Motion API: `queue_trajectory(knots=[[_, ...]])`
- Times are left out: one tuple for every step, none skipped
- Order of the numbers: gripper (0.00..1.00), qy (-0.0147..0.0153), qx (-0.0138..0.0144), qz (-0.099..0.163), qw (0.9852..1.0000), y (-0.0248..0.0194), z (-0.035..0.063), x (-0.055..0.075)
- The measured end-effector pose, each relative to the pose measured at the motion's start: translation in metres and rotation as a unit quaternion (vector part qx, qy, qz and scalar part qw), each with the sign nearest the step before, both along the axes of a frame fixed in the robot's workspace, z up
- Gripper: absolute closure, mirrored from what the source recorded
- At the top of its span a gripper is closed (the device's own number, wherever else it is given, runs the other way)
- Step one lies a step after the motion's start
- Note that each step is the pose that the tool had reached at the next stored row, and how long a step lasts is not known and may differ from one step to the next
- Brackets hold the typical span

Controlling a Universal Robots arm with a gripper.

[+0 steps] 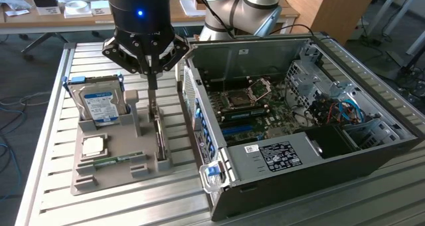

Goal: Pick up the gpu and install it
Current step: 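Pick up the gpu and move the gpu toward the slot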

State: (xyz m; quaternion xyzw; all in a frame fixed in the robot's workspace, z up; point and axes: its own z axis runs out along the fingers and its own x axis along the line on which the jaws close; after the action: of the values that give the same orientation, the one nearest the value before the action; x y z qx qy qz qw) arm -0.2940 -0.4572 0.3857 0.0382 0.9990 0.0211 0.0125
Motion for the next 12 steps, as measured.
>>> queue_trajectory(knots=[[0.88,0.0000,0.0000,0.000,1.0000,0.0000,0.0000,0.0000],[0.88,0.0000,0.0000,0.000,1.0000,0.0000,0.0000,0.0000],[0.83,0.0000,0.0000,0.000,1.0000,0.0000,0.0000,0.0000],[0.83,0.0000,0.0000,0.000,1.0000,0.0000,0.0000,0.0000],[0.77,0.0000,0.0000,0.000,1.0000,0.0000,0.0000,0.0000],[0.71,0.0000,0.0000,0.000,1.0000,0.0000,0.0000,0.0000],[0.65,0.0000,0.0000,0.000,1.0000,0.0000,0.0000,0.0000],[0.65,0.0000,0.0000,0.000,1.0000,0.0000,0.0000,0.0000],[0.59,0.0000,0.0000,0.000,1.0000,0.0000,0.0000,0.0000],[0.59,0.0000,0.0000,0.000,1.0000,0.0000,0.0000,0.0000],[0.53,0.0000,0.0000,0.000,1.0000,0.0000,0.0000,0.0000],[0.53,0.0000,0.0000,0.000,1.0000,0.0000,0.0000,0.0000]])
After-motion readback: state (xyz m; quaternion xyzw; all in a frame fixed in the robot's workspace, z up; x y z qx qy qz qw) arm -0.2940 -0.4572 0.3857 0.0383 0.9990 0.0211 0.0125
